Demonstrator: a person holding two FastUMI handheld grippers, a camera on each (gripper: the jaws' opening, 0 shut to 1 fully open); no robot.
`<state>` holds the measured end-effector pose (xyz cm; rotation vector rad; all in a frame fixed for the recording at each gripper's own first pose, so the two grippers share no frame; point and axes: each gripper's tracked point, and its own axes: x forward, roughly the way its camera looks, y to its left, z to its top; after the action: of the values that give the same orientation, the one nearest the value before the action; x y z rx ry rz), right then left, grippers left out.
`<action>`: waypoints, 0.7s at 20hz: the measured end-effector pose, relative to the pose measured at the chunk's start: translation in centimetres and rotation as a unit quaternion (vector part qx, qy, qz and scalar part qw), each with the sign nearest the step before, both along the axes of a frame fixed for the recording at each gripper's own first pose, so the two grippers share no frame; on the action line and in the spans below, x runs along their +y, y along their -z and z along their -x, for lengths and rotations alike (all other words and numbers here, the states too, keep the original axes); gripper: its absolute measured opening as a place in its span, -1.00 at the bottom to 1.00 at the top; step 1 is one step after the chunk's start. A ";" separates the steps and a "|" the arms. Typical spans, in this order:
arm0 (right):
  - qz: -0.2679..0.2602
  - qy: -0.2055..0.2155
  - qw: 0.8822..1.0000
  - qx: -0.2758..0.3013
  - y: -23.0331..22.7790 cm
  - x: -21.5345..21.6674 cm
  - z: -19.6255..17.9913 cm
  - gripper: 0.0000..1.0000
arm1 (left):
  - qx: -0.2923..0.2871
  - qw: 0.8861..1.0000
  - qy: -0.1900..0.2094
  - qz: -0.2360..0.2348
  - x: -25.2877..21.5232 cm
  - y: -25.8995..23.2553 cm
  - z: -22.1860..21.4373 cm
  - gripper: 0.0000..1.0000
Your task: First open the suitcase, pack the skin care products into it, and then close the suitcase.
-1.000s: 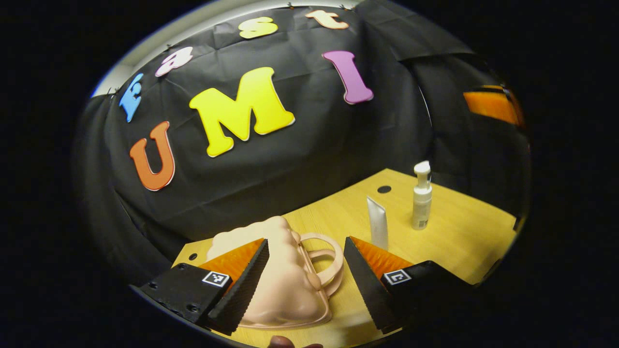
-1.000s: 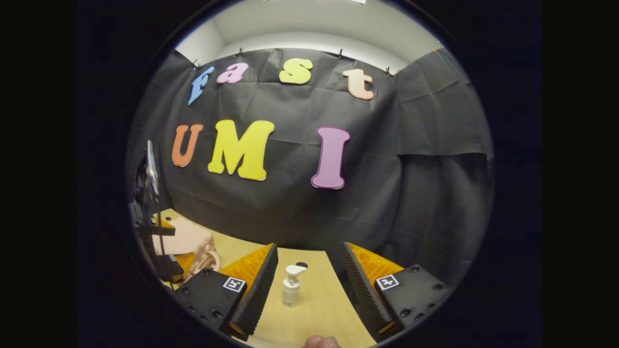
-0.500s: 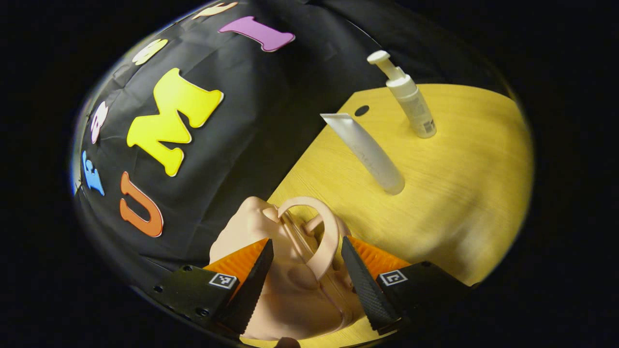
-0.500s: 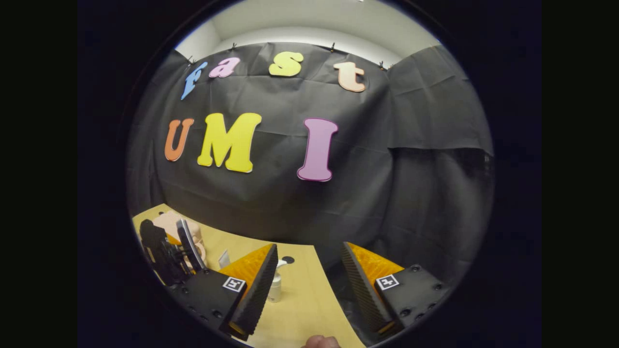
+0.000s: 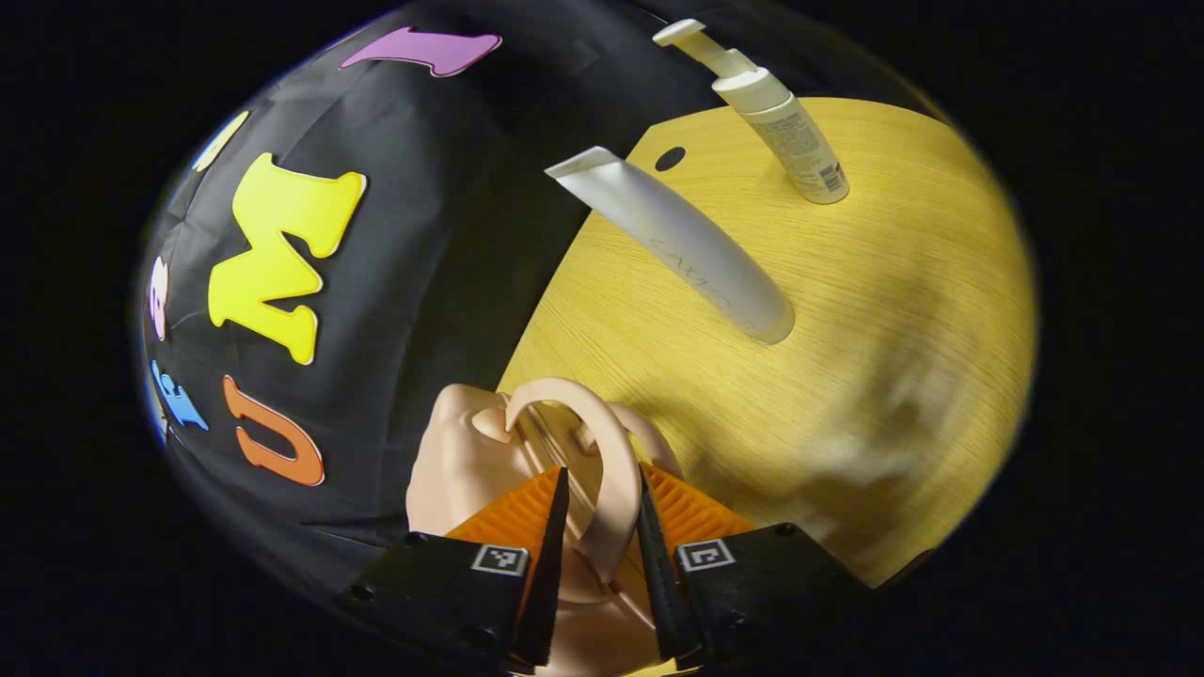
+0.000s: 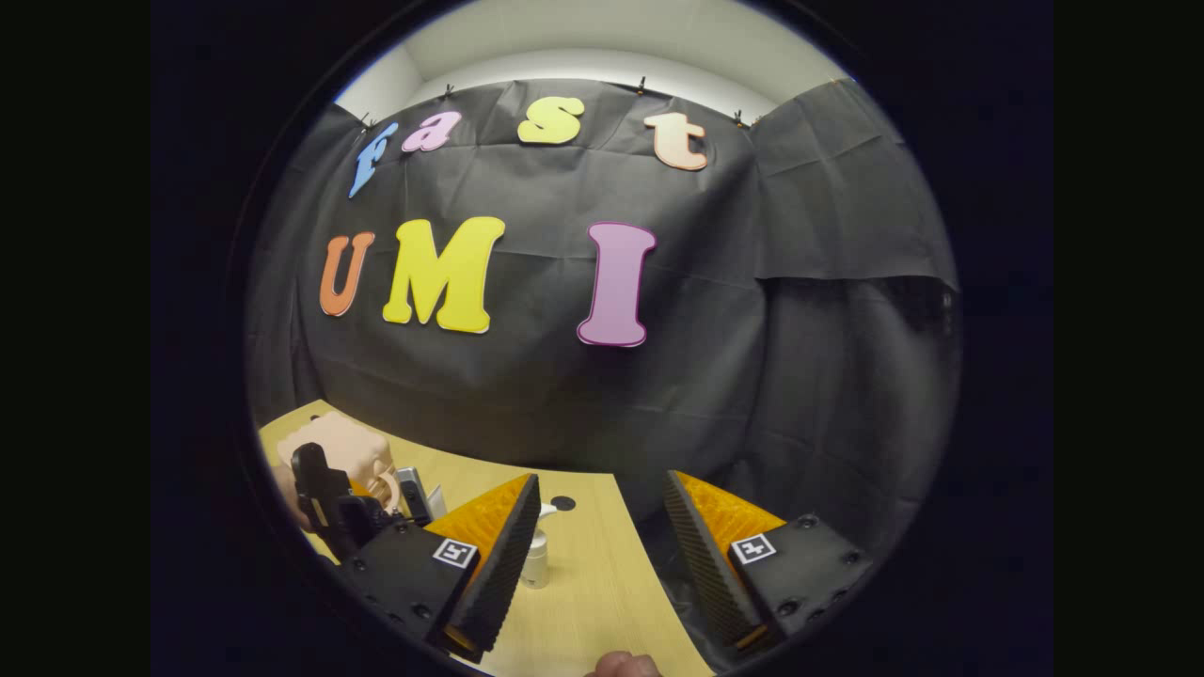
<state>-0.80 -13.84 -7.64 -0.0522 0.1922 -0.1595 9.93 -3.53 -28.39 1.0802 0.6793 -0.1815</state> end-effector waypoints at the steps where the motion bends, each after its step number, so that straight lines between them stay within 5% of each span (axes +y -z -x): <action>1: -0.002 0.001 1.000 -0.001 -0.1 0.1 0.2 0.58 | 0.002 1.000 0.001 0.001 -0.2 -0.1 0.1 -0.24; 6: -0.009 0.012 1.000 -0.009 -0.5 0.3 1.3 0.58 | -0.035 0.999 0.009 0.016 -0.4 -3.1 0.1 -0.70; 11: -0.010 0.006 1.000 -0.017 -1.5 2.0 1.6 0.58 | -0.093 0.992 -0.003 0.082 0.9 -9.4 0.7 -0.89; 14: -0.003 -0.009 0.999 -0.032 -3.0 4.1 0.8 0.58 | -0.143 0.978 -0.020 0.148 3.3 -14.7 1.5 -0.92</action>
<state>-1.60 -9.73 -4.66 -0.0422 0.1282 -0.1432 8.39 -0.22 -13.67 0.7860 0.3985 -0.0855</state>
